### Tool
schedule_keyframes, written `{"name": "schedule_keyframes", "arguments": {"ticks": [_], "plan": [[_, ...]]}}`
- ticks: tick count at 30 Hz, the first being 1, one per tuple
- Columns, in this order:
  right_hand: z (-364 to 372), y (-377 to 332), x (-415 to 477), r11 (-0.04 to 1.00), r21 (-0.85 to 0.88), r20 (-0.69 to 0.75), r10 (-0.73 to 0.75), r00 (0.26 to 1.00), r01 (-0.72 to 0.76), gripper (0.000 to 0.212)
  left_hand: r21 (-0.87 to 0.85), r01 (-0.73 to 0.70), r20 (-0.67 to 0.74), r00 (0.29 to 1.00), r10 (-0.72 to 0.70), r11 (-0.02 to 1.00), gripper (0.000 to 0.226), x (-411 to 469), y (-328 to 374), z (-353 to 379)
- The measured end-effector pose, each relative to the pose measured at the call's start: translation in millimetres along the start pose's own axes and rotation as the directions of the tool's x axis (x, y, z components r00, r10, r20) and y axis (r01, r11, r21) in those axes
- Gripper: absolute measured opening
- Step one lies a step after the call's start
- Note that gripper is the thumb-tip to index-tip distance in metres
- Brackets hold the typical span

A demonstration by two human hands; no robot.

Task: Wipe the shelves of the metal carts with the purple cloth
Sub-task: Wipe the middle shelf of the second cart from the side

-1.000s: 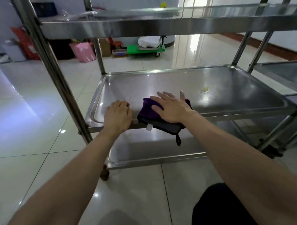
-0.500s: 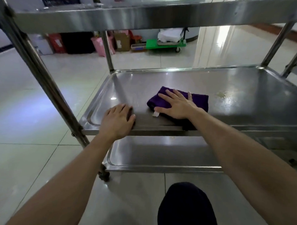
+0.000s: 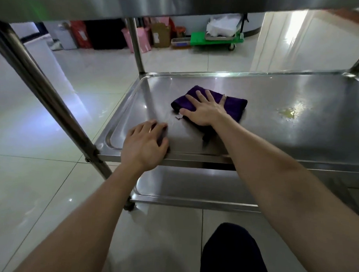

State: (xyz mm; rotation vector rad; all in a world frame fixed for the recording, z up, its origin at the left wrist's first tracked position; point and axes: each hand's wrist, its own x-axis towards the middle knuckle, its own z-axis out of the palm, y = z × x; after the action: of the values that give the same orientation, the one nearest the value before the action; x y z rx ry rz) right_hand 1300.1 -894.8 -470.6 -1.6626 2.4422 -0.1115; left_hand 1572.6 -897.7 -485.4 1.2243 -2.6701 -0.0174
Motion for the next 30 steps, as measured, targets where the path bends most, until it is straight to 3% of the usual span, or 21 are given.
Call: {"name": "schedule_keyframes", "arguments": {"ticks": [6, 10, 15, 18, 20, 23, 26, 30], "plan": [[19.9, -4.0, -67.8, 0.997, 0.006, -0.012, -0.081, 0.997, 0.081, 0.082, -0.019, 0.004, 0.036, 0.999, -0.004, 1.000, 0.065, -5.8, -3.1, -0.7], [14.7, 12.7, -112.1, 0.998, 0.014, 0.085, -0.065, 0.994, 0.064, 0.080, -0.023, -0.003, 0.092, 0.996, 0.005, 1.000, 0.061, -4.7, -1.9, -5.8], [4.1, 61.7, -156.2, 0.996, -0.008, 0.082, 0.092, 0.992, -0.091, 0.081, -0.068, 0.065, 0.201, 0.978, -0.051, 0.996, 0.070, 6.3, 7.6, -26.3], [0.2, 94.1, -184.2, 0.988, -0.035, 0.027, 0.151, 0.988, -0.150, 0.094, -0.070, 0.107, 0.147, 0.984, -0.096, 0.992, 0.053, 18.7, 34.0, -32.9], [-1.8, 105.3, -193.1, 0.995, -0.045, -0.047, 0.083, 0.995, -0.085, 0.100, -0.111, 0.046, 0.043, 0.998, -0.042, 0.993, 0.046, 23.1, 65.1, -28.5], [3.0, 109.7, -196.1, 0.997, 0.007, -0.125, -0.071, 0.990, 0.073, 0.087, -0.191, -0.102, -0.017, 0.995, 0.100, 0.976, 0.045, 27.5, 115.8, -17.7], [11.2, 110.6, -195.6, 0.998, 0.043, -0.110, -0.049, 0.993, 0.054, 0.077, -0.215, -0.144, 0.008, 0.989, 0.149, 0.966, 0.049, 33.6, 143.5, -5.3], [11.8, 116.9, -189.7, 0.998, 0.054, -0.092, -0.027, 0.995, 0.032, 0.082, -0.179, -0.144, 0.045, 0.987, 0.154, 0.973, 0.046, 34.3, 146.0, 11.0]]}}
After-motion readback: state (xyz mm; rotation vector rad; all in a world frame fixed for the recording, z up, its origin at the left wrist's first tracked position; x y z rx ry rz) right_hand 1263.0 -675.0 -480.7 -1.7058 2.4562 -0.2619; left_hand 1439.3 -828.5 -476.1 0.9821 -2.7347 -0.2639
